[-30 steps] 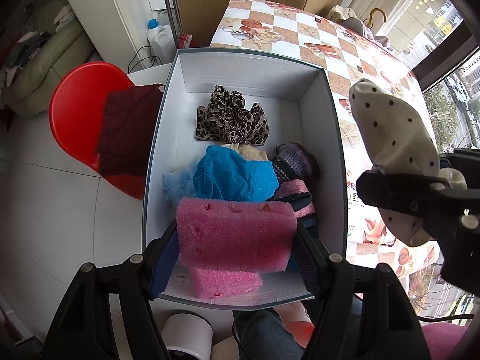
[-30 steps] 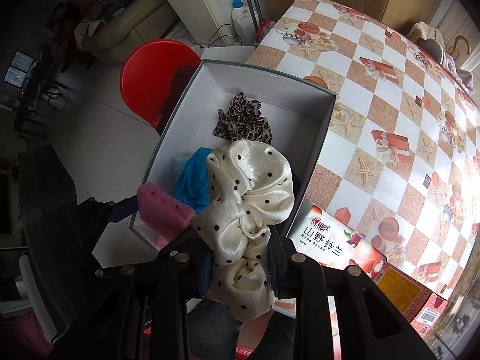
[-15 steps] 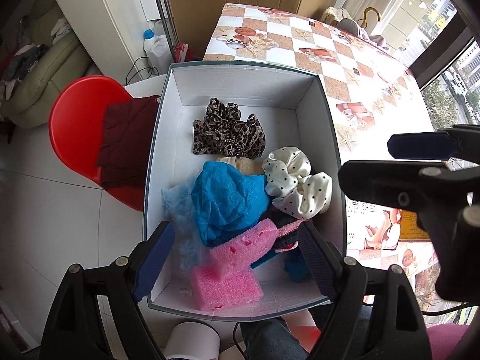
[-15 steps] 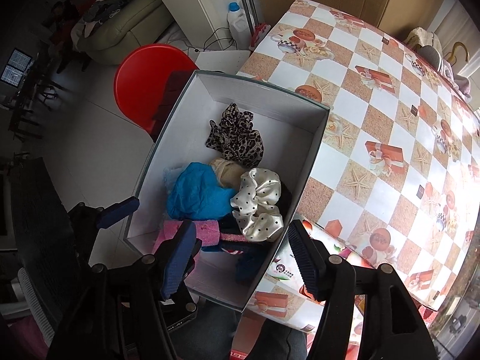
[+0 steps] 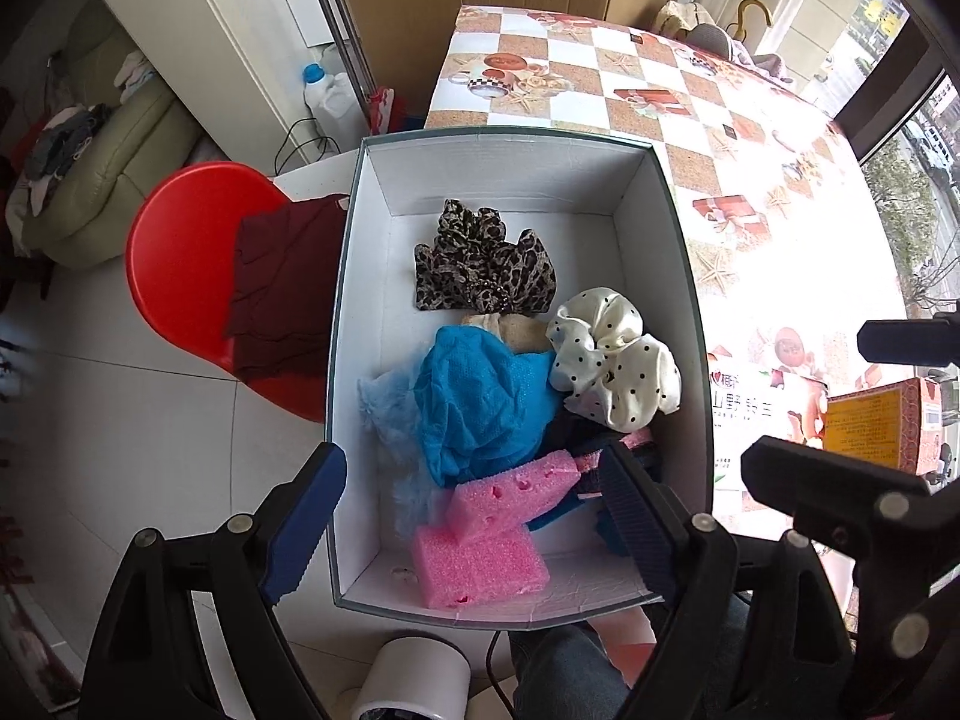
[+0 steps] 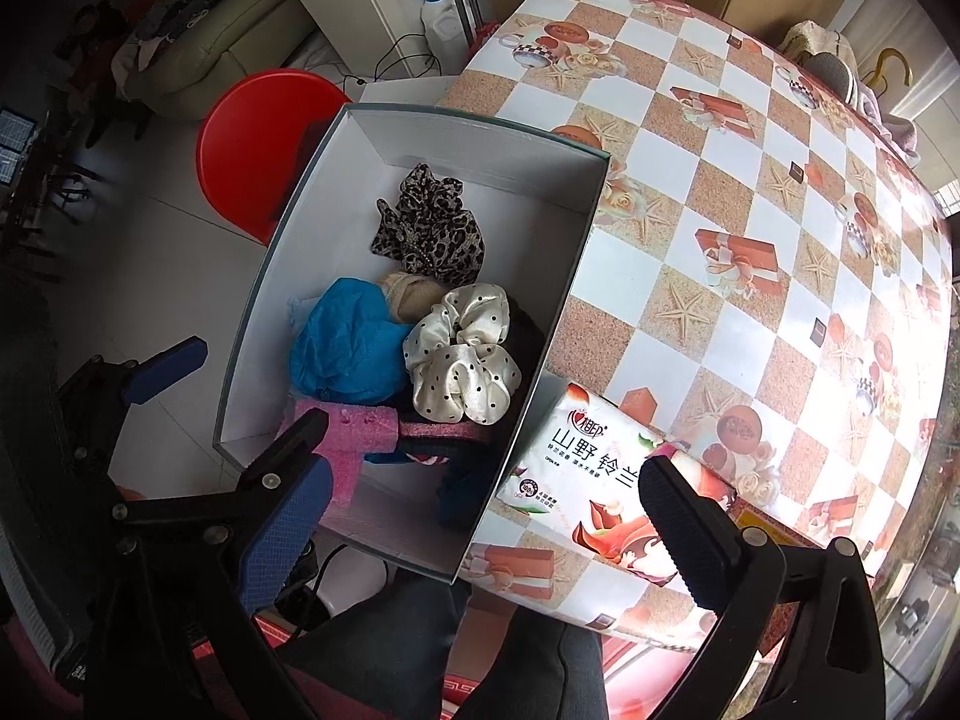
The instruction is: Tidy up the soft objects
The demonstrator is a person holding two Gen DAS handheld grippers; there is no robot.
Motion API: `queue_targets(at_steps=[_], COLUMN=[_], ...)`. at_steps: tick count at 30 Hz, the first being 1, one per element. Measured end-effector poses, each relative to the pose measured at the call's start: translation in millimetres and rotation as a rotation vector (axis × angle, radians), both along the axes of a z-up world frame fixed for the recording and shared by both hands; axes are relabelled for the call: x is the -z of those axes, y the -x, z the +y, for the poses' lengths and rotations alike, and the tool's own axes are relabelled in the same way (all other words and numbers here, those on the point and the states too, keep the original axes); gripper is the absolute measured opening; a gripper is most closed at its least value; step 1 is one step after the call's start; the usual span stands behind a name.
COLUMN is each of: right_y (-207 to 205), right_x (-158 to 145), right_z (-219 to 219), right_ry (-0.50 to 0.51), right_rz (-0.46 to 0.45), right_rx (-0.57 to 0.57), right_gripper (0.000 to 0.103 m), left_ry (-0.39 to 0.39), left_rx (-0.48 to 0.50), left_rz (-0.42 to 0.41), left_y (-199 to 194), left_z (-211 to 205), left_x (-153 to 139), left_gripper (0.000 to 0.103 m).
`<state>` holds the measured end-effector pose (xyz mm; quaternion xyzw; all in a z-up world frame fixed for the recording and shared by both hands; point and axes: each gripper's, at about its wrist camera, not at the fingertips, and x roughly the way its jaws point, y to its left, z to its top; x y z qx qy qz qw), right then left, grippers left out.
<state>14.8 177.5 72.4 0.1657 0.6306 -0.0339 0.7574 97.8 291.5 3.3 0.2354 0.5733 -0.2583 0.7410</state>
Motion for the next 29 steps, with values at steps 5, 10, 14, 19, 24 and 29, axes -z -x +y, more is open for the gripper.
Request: queue_targets(at_steps=[5, 10, 14, 19, 24, 29], right_y=[12.6, 21.3, 24.9, 26.8, 26.7, 31.7], right_x=[7.4, 5.8, 4.0, 0.4, -4.3, -0.8], right_z=[-4.4, -11.8, -12.4, -12.1, -10.2, -13.6], right_ry=[-0.059, -0.092, -0.110, -0.122, -0.116, -0.127], right_rz=[0.008, -0.019, -0.042, -0.069, -0.088, -0.085], right_rx=[0.056, 0.130, 0.166, 0.198, 0.208, 0.237], right_gripper=[0.103, 0.103, 0.103, 0.103, 0.103, 0.103], left_ry=[-0.027, -0.050, -0.060, -0.066, -0.062, 0.005], left_rx=[0.041, 0.091, 0.122, 0.162, 0.147, 0.130], left_rz=[0.010, -0.020, -0.028, -0.056, -0.062, -0.007], left_y=[7.7, 10.2, 10.5, 13.0, 8.6, 3.9], left_z=[-6.6, -12.5, -13.5, -15.1, -11.5, -5.3], left_x=[0.9, -3.6, -5.2, -10.1, -12.0, -12.5], left_gripper=[0.089, 0.089, 0.089, 0.089, 0.089, 0.089])
